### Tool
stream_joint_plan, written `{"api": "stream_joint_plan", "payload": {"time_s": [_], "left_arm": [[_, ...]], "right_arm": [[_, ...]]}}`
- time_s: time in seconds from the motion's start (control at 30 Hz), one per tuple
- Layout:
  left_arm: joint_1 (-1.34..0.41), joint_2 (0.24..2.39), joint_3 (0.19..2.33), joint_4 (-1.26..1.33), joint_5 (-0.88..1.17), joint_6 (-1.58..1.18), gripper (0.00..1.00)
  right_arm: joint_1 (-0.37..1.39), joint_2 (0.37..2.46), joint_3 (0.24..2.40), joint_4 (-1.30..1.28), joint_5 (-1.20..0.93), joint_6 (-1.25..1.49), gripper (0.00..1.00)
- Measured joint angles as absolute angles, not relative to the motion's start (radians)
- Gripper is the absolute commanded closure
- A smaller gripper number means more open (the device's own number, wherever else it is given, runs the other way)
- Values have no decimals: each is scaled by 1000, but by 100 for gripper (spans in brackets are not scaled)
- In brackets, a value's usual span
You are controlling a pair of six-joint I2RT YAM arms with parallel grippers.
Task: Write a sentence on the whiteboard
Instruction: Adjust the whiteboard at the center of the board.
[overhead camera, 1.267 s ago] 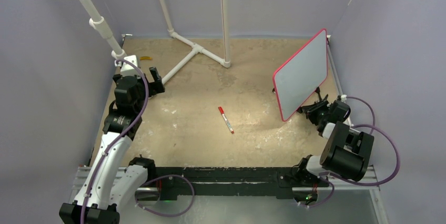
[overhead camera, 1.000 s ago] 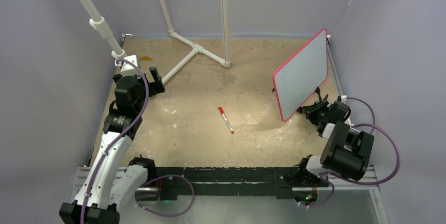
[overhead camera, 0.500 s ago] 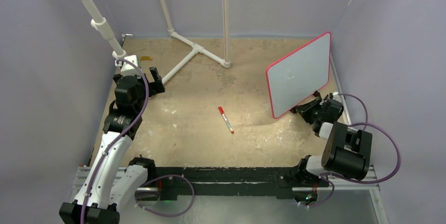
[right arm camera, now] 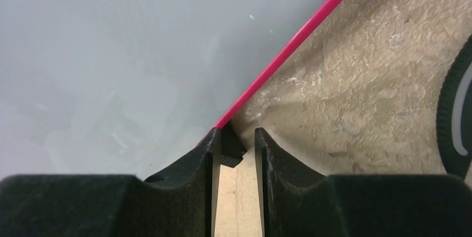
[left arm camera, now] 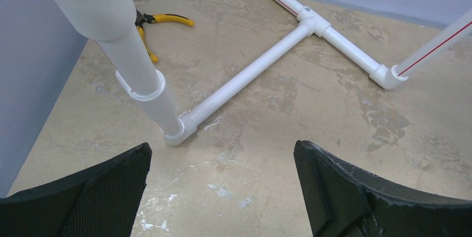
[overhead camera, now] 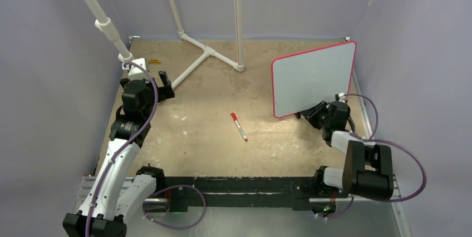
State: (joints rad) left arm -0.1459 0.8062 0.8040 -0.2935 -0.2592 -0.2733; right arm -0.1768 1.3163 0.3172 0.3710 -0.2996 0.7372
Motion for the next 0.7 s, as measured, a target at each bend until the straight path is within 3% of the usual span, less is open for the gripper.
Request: {"api": "stream_joint_plan", "payload": {"time_s": [0.33, 0.7], "left_arm": [[-146, 809, 804, -294, -249, -274, 1], [-146, 813, 804, -294, -239, -274, 1]], "right_arm": [[-153, 1059, 292, 266, -218, 716, 52], [-113, 1139, 312, 250, -207, 645, 46]]}}
